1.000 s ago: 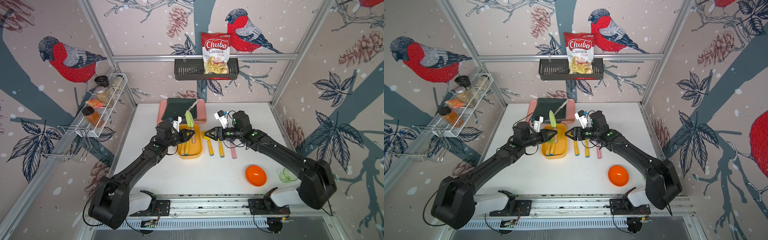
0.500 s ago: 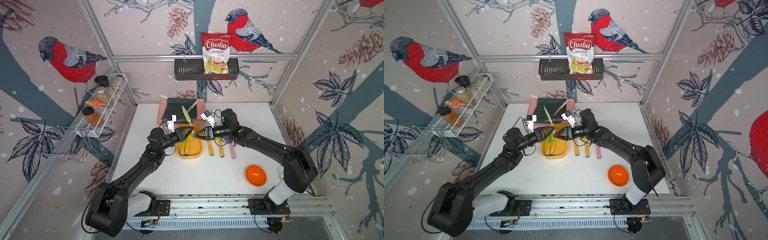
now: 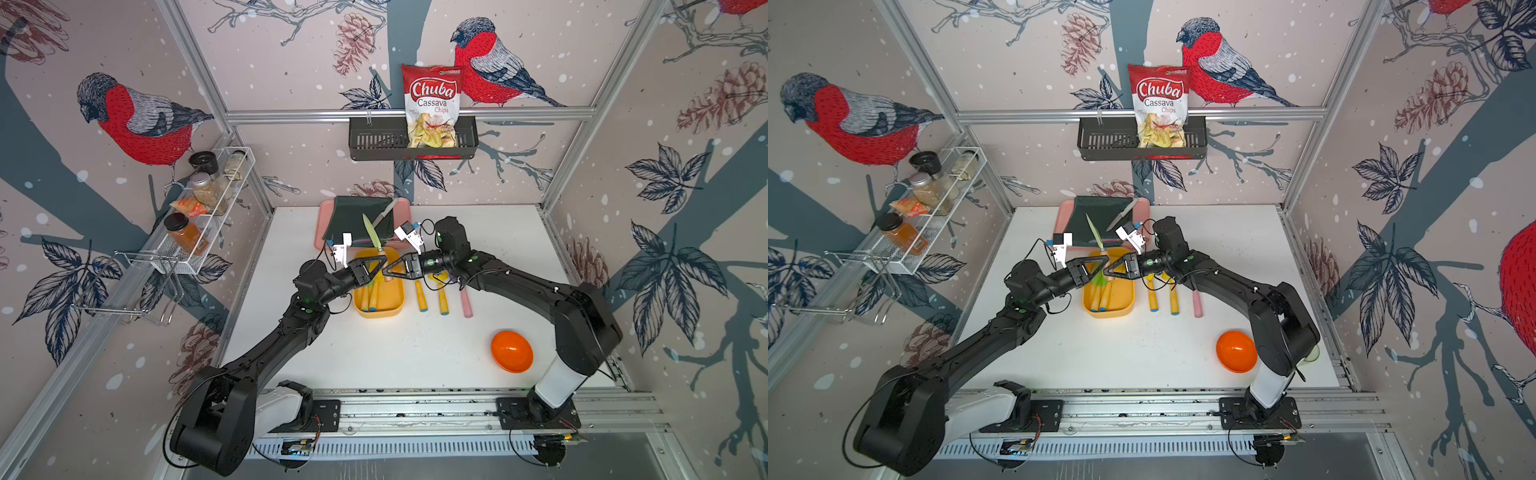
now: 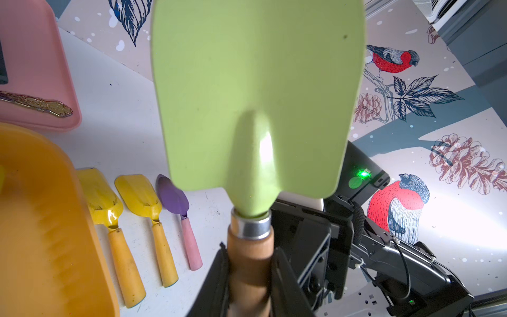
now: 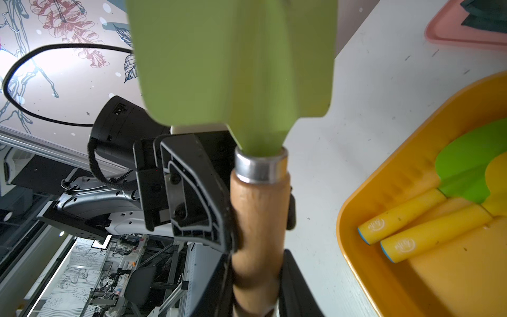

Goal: Take the shovel out of the storage box
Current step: Pick up the shovel from the storage box, then place the shovel at the center of the board.

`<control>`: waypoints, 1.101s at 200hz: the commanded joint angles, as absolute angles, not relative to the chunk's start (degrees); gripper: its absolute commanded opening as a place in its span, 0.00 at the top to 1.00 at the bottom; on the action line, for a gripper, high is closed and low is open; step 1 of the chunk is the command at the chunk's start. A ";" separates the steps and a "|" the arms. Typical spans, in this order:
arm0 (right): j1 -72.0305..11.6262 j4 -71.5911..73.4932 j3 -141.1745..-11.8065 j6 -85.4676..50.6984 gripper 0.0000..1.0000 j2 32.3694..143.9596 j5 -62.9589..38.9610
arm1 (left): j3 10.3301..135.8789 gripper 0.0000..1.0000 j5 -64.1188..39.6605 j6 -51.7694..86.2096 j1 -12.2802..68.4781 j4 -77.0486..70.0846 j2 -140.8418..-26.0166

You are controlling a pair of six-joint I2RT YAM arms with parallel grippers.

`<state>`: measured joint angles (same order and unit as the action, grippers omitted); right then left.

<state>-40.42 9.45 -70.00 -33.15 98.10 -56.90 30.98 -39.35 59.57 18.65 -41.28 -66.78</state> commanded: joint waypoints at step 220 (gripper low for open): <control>-17.59 -45.80 -59.11 -18.07 0.87 80.58 1.24 | 52.51 0.11 -10.31 35.34 24.17 14.29 -77.86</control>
<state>-19.53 -42.22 -58.52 -20.27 79.15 -2.74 50.87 -14.13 39.05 22.76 7.33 -74.89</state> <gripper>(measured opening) 0.281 0.910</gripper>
